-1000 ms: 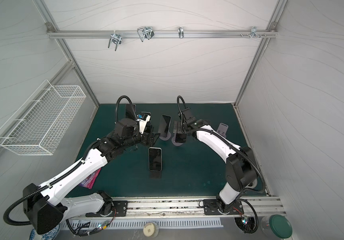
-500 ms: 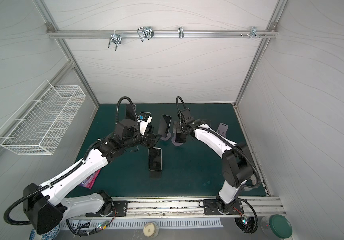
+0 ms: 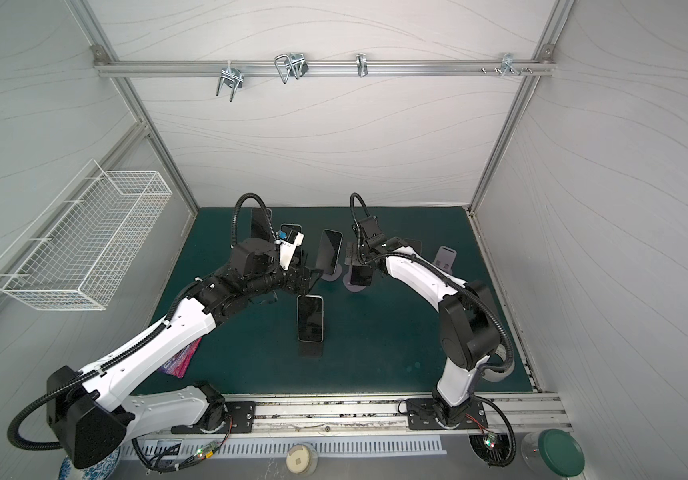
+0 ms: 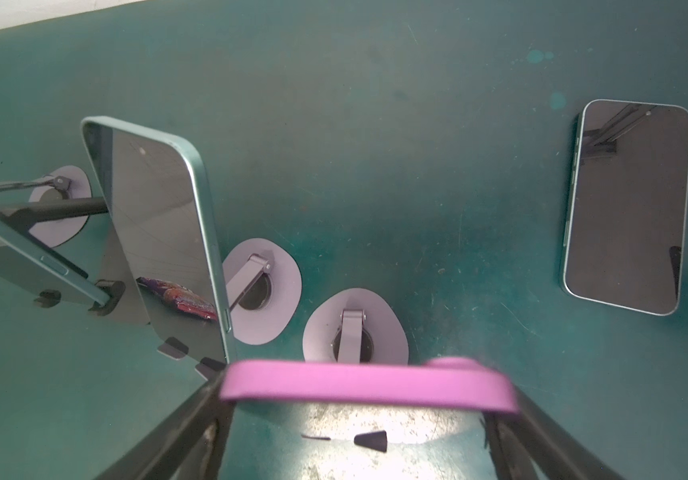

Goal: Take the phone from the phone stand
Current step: 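Close the right gripper on the pink-framed phone's top edge, then lift the pink-framed phone up off its lilac stand with the right gripper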

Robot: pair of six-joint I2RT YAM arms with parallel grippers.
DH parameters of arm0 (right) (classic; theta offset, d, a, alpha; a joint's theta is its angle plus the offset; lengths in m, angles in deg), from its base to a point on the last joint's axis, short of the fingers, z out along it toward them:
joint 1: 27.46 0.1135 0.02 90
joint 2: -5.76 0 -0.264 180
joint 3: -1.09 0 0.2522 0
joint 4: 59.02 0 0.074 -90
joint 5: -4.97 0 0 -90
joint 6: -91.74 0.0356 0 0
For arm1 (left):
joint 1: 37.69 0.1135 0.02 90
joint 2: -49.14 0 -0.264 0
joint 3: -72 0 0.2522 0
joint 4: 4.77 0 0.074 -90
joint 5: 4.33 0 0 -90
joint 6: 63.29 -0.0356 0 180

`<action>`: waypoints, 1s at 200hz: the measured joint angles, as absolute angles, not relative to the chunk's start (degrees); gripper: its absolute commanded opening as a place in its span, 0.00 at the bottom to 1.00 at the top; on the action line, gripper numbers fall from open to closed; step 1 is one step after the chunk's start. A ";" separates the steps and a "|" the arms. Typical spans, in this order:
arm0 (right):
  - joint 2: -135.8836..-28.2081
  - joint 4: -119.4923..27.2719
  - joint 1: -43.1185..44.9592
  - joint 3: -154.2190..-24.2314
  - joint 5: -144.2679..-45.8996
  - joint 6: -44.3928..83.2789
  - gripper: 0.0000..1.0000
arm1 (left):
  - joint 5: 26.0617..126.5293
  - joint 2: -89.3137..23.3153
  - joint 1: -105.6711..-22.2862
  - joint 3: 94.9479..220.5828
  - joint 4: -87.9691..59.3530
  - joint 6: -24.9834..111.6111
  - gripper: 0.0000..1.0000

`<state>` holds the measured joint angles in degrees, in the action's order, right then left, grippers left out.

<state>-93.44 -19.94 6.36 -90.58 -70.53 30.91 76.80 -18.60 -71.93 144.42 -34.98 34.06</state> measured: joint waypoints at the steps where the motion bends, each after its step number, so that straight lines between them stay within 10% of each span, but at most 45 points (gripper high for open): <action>1: -93.44 -19.94 6.36 -90.60 -70.53 30.91 0.92 | 76.80 -18.60 -71.93 144.42 -34.98 34.06 0.93; 200: -95.41 -19.89 6.60 -92.68 -69.41 32.22 0.81 | 76.21 -18.38 -71.93 144.42 -35.00 34.24 0.92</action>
<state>-95.41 -19.89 6.60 -92.68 -69.41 32.22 76.21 -18.38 -71.93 144.42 -35.00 34.24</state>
